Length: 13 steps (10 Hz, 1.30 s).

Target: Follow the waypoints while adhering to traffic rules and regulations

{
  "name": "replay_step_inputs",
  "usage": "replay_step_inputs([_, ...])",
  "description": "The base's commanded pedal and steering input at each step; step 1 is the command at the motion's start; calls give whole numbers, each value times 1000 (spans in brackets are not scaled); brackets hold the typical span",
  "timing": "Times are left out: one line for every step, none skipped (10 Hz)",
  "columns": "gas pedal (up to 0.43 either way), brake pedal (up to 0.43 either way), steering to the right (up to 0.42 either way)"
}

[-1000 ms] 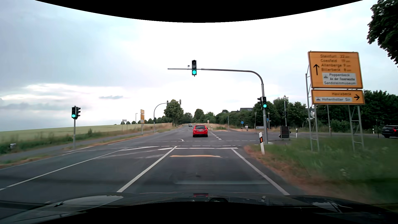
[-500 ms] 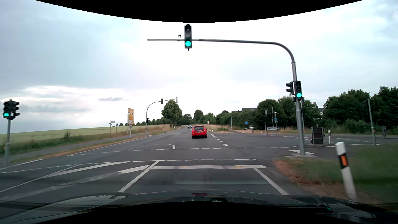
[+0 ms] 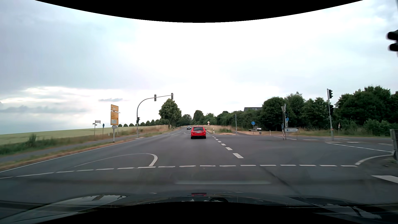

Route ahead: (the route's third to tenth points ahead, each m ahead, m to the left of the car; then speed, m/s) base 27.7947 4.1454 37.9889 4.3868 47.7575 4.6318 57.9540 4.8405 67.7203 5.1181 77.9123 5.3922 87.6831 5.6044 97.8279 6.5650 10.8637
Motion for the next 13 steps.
replay_step_inputs([197,0,-4])
replay_step_inputs([197,0,-4])
replay_step_inputs([197,0,-4])
replay_step_inputs([197,0,-4])
replay_step_inputs([197,0,-4])
replay_step_inputs([197,0,-5])
replay_step_inputs([197,0,-4])
replay_step_inputs([197,0,-4])
replay_step_inputs([197,0,-5])
replay_step_inputs([209,0,-5])
replay_step_inputs([209,0,-5])
replay_step_inputs([220,0,-4])
replay_step_inputs([220,0,-4])
